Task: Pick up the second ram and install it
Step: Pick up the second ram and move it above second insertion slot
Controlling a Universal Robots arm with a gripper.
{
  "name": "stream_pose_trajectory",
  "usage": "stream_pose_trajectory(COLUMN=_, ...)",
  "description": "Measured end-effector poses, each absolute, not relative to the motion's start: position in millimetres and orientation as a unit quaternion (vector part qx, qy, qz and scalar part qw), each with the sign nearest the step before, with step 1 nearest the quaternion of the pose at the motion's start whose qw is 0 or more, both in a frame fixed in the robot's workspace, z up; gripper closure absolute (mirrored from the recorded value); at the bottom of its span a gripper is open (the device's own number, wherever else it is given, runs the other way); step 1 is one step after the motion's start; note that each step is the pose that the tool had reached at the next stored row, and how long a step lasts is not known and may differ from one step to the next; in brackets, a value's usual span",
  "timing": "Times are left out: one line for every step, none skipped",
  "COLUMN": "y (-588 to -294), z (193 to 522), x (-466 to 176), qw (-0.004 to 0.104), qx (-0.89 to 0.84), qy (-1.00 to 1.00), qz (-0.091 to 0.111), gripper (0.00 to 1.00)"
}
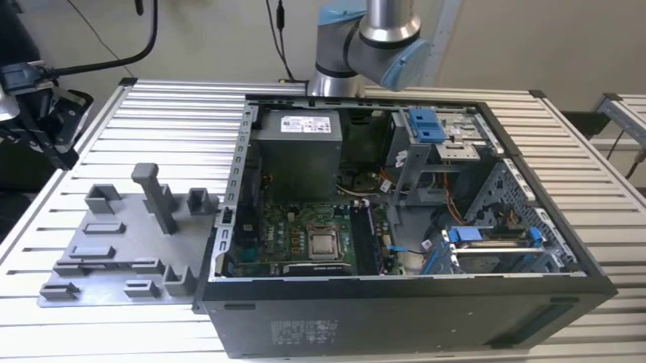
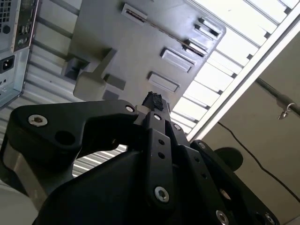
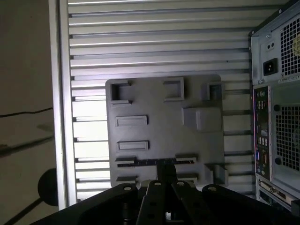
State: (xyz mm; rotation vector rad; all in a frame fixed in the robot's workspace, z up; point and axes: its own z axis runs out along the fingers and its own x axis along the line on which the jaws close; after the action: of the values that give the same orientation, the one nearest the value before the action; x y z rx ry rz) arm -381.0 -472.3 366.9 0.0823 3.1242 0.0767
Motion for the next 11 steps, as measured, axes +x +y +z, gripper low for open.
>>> stream_pose_trajectory(y=-472.3, z=366.8, x=-381.0, qw=0.008, qx=0.025, qy=0.999, qz=0.025, gripper=0.89)
stream_pose_trajectory(y=-472.3, z=366.9, x=-381.0, qw=0.008, qx=0.025, qy=0.999, qz=0.025, gripper=0.89)
stream_pose_trajectory(y=-472.3, z=366.8, x=-381.0, qw=0.008, qx=0.025, qy=0.999, qz=0.025, gripper=0.89)
stream_pose_trajectory(y=-472.3, z=366.8, x=-381.0, qw=0.008, qx=0.025, qy=0.999, qz=0.025, gripper=0.89)
stream_pose_trajectory(y=-472.3, z=366.8, x=-381.0, qw=0.008, qx=0.025, qy=0.999, qz=0.025, gripper=0.89)
stream_pose_trajectory(y=-472.3, z=366.8, x=-381.0, qw=0.008, qx=0.025, qy=0.999, qz=0.025, gripper=0.89)
stream_pose_trajectory(y=-472.3, z=366.8, x=-381.0, qw=0.008, qx=0.025, qy=0.999, qz=0.025, gripper=0.89)
stream_pose_trajectory(y=-472.3, z=366.8, x=-381.0, qw=0.008, qx=0.025, qy=0.999, qz=0.025, gripper=0.89)
stream_pose_trajectory(y=-472.3, z=366.8, x=-381.0, qw=0.008, qx=0.025, qy=0.999, qz=0.025, gripper=0.89)
stream_pose_trajectory(y=-472.3, z=366.8, x=-381.0, qw=0.008, qx=0.024, qy=0.999, qz=0.025, gripper=0.89)
stream_pose_trajectory(y=-472.3, z=366.8, x=-381.0, qw=0.008, qx=0.024, qy=0.999, qz=0.025, gripper=0.89)
